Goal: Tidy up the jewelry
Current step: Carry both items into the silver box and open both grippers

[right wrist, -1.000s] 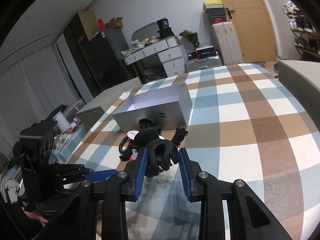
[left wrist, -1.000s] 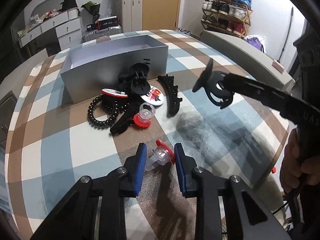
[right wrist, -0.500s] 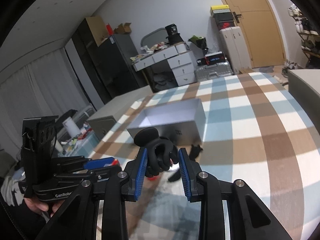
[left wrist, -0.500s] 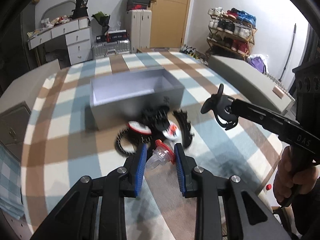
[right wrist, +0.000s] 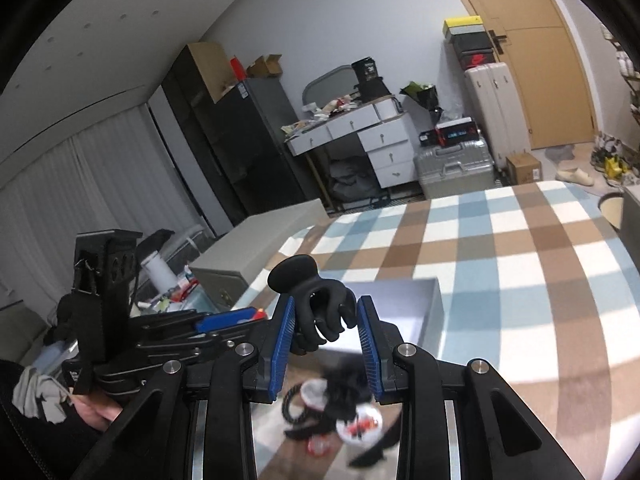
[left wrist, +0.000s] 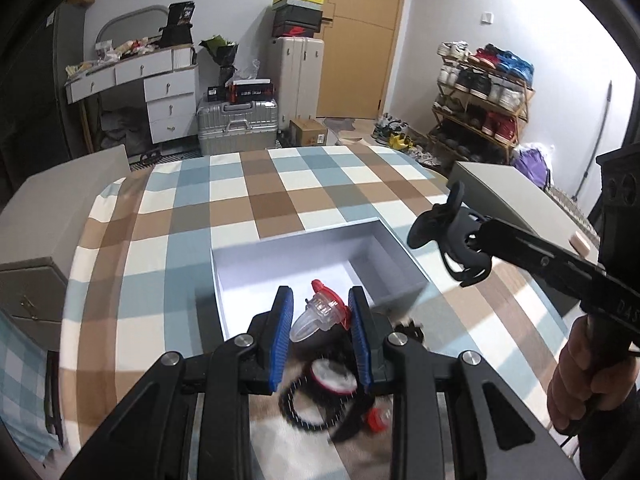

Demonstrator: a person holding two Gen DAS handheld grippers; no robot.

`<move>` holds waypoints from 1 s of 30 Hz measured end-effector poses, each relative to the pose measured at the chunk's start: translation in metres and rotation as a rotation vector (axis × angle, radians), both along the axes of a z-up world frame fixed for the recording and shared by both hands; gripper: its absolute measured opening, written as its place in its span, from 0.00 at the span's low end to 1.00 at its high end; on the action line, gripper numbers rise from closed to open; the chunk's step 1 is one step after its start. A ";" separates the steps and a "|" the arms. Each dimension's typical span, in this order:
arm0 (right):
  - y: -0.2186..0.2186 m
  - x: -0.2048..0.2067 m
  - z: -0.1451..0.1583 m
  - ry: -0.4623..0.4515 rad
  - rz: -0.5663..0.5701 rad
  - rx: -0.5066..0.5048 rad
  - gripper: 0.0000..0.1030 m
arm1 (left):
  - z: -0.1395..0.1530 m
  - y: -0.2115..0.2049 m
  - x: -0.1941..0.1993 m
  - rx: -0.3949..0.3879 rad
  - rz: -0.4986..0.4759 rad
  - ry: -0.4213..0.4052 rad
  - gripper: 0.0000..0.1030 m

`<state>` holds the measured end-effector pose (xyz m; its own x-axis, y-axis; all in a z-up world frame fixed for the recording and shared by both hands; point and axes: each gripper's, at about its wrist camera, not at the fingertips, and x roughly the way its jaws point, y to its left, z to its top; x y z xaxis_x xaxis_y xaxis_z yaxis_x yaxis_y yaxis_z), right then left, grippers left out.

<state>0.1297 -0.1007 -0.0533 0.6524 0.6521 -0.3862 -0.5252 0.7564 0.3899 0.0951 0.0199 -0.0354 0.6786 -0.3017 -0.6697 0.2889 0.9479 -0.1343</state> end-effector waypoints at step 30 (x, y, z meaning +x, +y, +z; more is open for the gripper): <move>0.042 0.083 -0.049 0.156 0.023 -0.176 0.33 | -0.030 -0.001 0.058 -0.071 -0.044 0.203 0.25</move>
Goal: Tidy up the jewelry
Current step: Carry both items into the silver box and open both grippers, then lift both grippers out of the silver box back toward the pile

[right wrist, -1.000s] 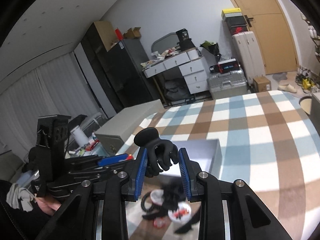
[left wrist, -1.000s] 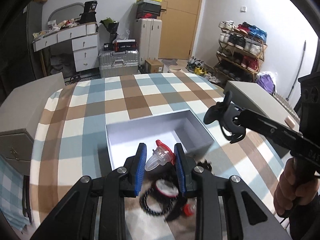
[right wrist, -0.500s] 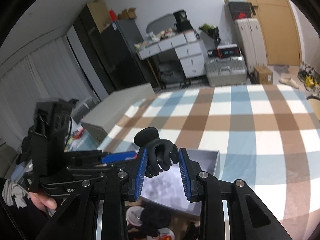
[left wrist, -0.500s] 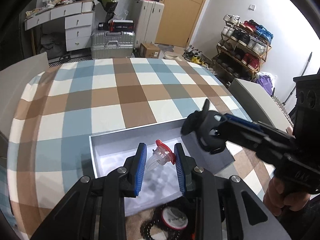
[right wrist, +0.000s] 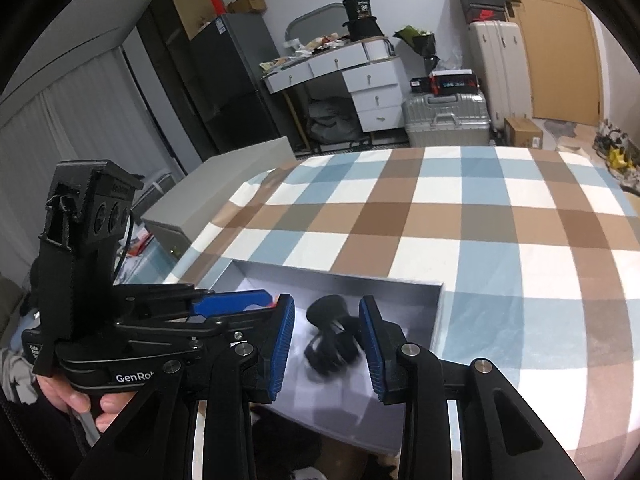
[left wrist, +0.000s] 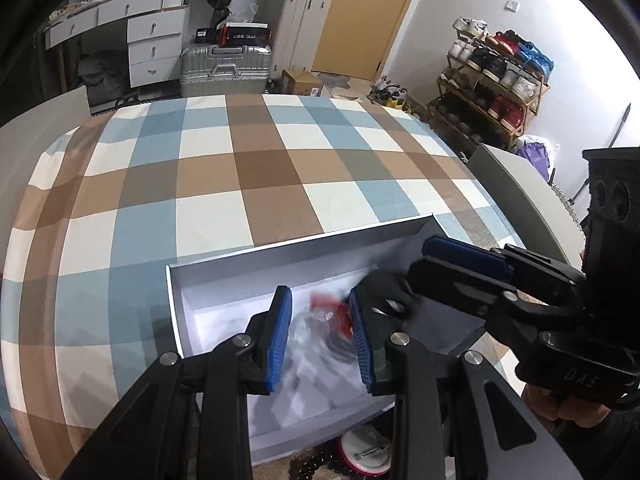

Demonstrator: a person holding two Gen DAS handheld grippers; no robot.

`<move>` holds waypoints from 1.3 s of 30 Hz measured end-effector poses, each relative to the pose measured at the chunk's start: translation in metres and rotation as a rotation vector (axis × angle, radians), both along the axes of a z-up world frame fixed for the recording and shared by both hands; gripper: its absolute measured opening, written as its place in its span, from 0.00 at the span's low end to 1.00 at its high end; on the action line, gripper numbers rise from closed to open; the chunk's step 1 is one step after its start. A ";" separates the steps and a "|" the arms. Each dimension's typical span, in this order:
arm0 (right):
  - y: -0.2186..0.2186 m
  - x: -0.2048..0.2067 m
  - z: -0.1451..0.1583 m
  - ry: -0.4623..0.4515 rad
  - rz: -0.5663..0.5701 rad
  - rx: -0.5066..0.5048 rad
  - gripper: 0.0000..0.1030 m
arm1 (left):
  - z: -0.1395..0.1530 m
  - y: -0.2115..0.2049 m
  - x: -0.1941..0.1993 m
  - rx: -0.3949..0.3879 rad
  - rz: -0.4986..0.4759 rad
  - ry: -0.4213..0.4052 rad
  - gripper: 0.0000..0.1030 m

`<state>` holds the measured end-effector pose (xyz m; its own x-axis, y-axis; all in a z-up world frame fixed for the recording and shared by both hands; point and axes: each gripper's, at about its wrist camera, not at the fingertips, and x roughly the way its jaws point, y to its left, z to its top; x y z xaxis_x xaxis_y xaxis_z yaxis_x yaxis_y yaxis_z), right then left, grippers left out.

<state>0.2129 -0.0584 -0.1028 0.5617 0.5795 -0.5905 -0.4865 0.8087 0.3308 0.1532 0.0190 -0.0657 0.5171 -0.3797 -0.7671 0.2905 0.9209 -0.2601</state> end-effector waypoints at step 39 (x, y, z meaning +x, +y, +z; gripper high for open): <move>-0.055 -0.124 0.049 -0.354 -0.215 0.136 1.00 | 0.045 0.015 -0.088 0.054 0.231 -0.356 0.88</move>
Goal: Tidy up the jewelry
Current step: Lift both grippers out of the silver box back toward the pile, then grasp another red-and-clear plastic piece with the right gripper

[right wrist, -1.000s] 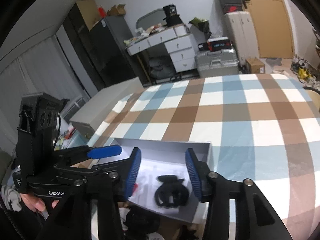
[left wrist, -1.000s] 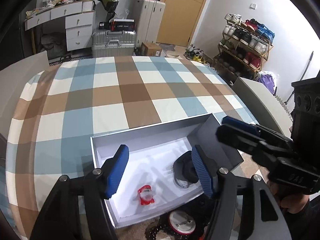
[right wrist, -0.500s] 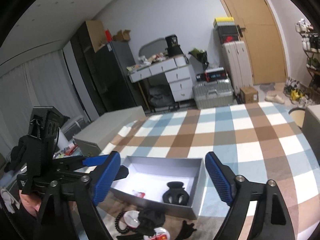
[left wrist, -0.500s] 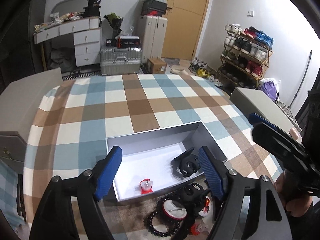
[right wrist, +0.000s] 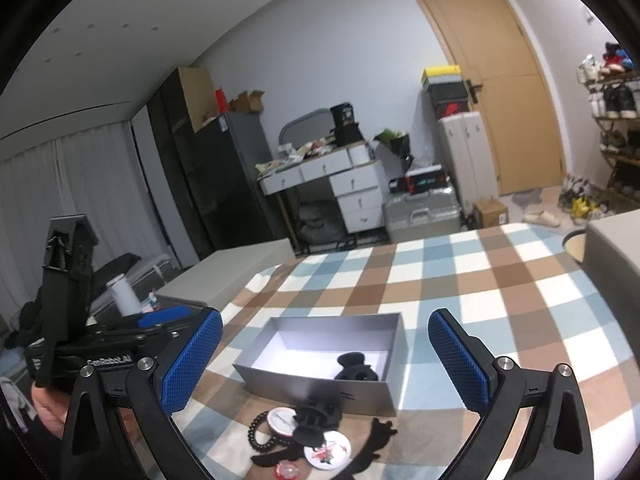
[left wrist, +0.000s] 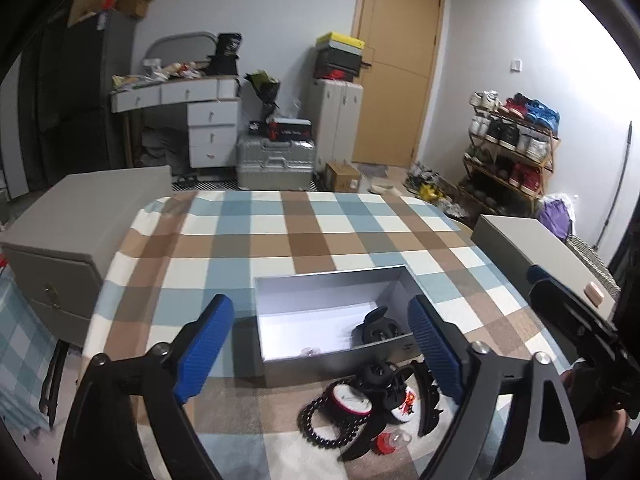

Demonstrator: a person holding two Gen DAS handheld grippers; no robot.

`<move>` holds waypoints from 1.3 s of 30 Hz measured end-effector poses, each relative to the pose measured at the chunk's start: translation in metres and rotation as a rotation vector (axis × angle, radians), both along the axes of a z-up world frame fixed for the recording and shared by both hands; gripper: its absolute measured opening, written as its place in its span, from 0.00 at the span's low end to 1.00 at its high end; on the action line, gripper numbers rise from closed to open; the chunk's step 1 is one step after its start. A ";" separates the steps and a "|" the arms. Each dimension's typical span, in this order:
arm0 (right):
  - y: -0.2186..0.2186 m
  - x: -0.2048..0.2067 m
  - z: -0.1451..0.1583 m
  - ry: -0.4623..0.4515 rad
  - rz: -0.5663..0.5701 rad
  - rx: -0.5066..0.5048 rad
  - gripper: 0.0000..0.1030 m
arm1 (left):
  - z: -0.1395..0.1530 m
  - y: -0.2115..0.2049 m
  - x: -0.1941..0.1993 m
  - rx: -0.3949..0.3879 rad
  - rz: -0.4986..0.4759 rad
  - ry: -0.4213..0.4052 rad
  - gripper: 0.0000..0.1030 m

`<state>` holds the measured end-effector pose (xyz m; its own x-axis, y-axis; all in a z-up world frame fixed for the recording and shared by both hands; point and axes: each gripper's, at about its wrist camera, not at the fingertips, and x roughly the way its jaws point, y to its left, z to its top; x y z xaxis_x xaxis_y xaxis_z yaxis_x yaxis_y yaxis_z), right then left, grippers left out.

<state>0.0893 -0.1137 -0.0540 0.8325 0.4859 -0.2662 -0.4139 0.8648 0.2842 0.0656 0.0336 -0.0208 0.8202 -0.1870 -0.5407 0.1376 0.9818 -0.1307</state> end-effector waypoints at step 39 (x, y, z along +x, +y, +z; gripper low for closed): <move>0.070 -0.023 -0.090 0.340 0.246 -0.201 0.73 | -0.083 0.024 -0.060 -0.046 0.138 0.186 0.90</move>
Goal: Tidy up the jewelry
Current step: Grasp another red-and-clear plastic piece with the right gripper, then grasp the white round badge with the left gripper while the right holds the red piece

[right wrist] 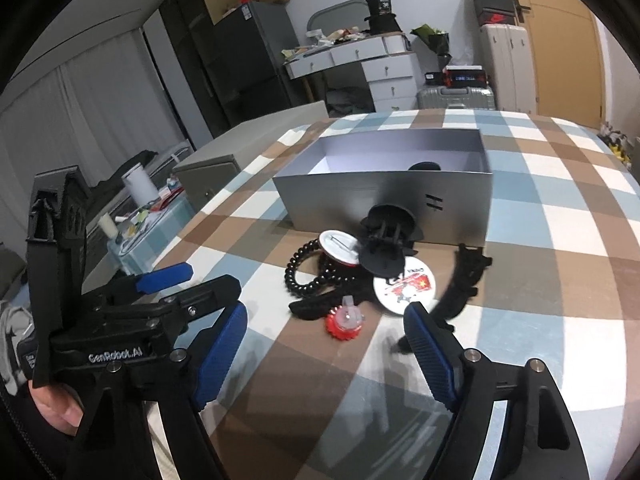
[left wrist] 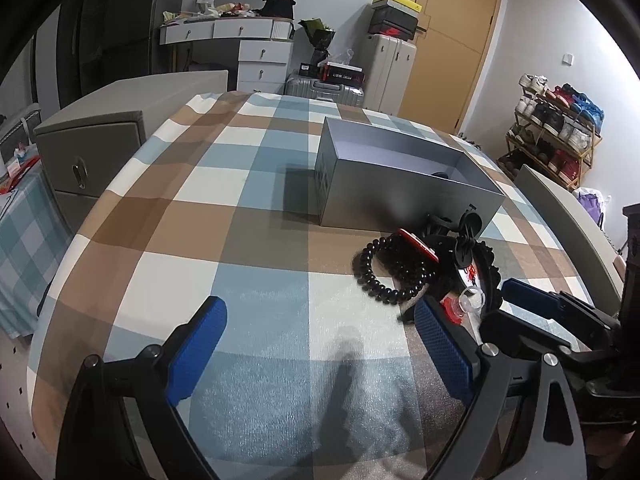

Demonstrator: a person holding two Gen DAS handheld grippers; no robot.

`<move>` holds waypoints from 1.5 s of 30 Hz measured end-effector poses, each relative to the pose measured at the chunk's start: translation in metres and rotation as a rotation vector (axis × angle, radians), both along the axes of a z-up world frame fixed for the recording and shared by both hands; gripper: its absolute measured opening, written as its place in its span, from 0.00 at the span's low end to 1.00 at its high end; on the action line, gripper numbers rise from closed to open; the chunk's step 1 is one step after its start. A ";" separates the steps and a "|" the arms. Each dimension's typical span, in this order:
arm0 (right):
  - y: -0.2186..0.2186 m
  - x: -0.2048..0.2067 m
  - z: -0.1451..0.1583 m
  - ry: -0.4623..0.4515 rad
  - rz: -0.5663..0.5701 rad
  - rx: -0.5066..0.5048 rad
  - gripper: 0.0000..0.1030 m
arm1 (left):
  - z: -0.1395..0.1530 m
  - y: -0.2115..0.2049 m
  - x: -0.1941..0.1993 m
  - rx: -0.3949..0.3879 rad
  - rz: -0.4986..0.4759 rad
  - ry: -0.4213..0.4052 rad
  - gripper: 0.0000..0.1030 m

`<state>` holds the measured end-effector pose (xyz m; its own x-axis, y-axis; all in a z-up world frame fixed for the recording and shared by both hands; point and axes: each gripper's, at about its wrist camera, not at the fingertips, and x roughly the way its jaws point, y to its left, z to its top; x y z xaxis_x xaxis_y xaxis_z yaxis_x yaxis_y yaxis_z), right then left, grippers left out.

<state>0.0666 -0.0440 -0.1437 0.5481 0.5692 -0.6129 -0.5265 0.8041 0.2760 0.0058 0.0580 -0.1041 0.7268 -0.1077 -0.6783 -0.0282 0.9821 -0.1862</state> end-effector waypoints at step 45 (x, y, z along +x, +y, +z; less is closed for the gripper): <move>-0.040 0.015 0.009 0.021 -0.036 0.110 0.05 | 0.011 -0.049 0.072 0.035 -0.443 0.073 0.90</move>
<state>0.0811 -0.0844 -0.1346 0.5569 0.6142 -0.5591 -0.4912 0.7864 0.3747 0.0776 0.0088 -0.0933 0.5660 -0.3740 -0.7347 0.3849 0.9080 -0.1657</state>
